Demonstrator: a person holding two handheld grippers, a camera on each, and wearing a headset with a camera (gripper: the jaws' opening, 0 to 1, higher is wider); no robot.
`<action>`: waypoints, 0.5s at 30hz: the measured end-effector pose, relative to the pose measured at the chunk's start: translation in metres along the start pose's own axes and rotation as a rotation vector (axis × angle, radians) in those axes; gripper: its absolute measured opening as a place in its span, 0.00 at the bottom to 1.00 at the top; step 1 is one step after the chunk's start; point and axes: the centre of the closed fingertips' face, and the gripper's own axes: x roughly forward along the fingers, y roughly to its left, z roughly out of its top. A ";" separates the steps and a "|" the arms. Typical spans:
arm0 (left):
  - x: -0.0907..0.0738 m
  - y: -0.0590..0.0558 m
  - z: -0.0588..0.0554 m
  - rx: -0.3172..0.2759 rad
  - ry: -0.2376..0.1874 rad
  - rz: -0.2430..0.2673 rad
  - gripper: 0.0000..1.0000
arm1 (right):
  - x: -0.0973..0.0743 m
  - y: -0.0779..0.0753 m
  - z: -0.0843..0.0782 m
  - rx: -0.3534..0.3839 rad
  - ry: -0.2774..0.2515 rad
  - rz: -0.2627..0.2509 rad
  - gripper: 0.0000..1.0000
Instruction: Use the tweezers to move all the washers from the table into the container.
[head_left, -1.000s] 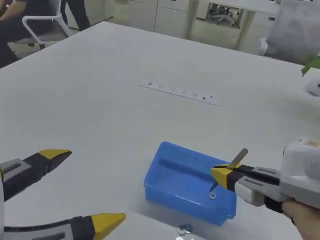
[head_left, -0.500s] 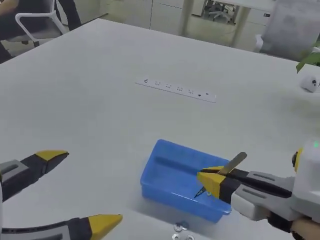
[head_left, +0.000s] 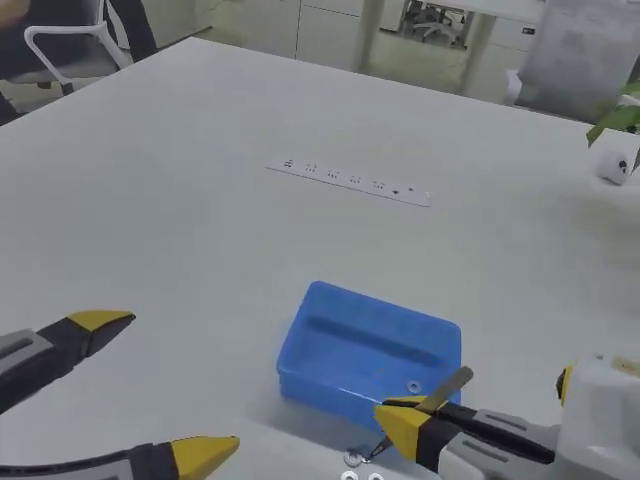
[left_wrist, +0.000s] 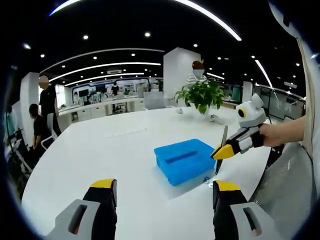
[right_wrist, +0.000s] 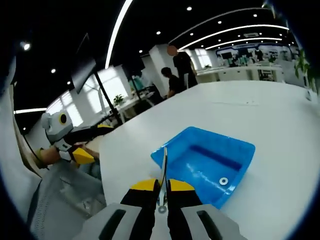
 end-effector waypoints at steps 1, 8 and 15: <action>0.000 0.000 0.000 -0.002 0.001 -0.001 0.79 | 0.000 -0.001 -0.003 -0.012 0.011 -0.003 0.04; 0.001 -0.003 -0.002 0.017 0.017 -0.010 0.79 | 0.005 -0.003 -0.015 -0.012 0.043 -0.006 0.04; 0.000 0.000 0.000 0.000 0.004 -0.004 0.79 | 0.004 -0.008 -0.019 -0.016 0.052 -0.029 0.04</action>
